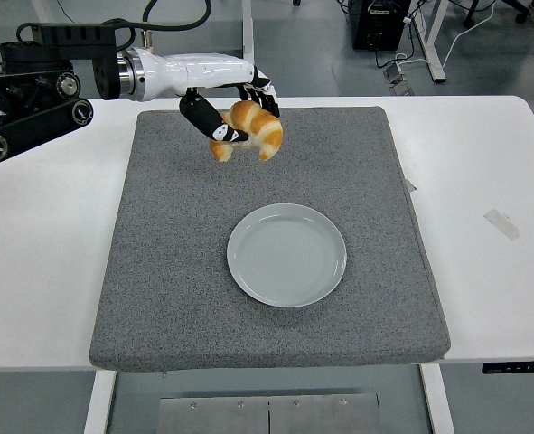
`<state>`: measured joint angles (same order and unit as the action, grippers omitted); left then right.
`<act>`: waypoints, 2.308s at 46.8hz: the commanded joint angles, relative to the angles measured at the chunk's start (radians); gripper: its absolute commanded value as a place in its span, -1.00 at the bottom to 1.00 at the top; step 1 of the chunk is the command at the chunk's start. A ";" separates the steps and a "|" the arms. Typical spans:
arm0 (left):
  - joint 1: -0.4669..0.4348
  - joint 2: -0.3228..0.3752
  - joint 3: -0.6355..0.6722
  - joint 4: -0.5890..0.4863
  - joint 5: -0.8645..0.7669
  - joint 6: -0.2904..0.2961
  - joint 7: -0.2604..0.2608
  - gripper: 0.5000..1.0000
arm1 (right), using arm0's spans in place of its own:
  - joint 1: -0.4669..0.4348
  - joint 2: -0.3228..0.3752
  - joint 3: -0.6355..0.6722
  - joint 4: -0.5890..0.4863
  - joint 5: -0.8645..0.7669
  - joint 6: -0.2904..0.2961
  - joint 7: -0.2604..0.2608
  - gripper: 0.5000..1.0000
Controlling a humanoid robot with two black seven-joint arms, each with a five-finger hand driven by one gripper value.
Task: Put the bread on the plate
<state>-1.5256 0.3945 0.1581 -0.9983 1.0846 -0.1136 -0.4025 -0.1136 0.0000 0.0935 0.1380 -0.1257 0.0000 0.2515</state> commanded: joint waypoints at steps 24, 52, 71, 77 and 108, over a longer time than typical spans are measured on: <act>0.032 -0.146 0.032 0.003 0.018 0.003 -0.001 -0.33 | 0.000 0.000 0.000 0.000 0.000 0.000 0.000 1.00; 0.134 -0.198 0.081 0.012 0.086 0.011 -0.001 -0.32 | 0.000 0.000 0.000 0.000 0.000 0.000 0.000 1.00; 0.188 -0.224 0.084 0.060 0.112 0.026 0.001 -0.32 | 0.000 0.000 0.000 0.000 0.000 0.000 0.000 1.00; 0.202 -0.237 0.084 0.069 0.127 0.028 0.001 -0.32 | 0.000 0.000 0.000 0.000 0.000 0.000 0.000 1.00; 0.220 -0.253 0.084 0.092 0.133 0.038 0.004 -0.26 | 0.000 0.000 0.000 0.000 0.000 0.000 0.000 1.00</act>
<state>-1.3055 0.1412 0.2424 -0.9063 1.2180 -0.0749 -0.3990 -0.1132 0.0000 0.0935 0.1380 -0.1257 0.0000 0.2516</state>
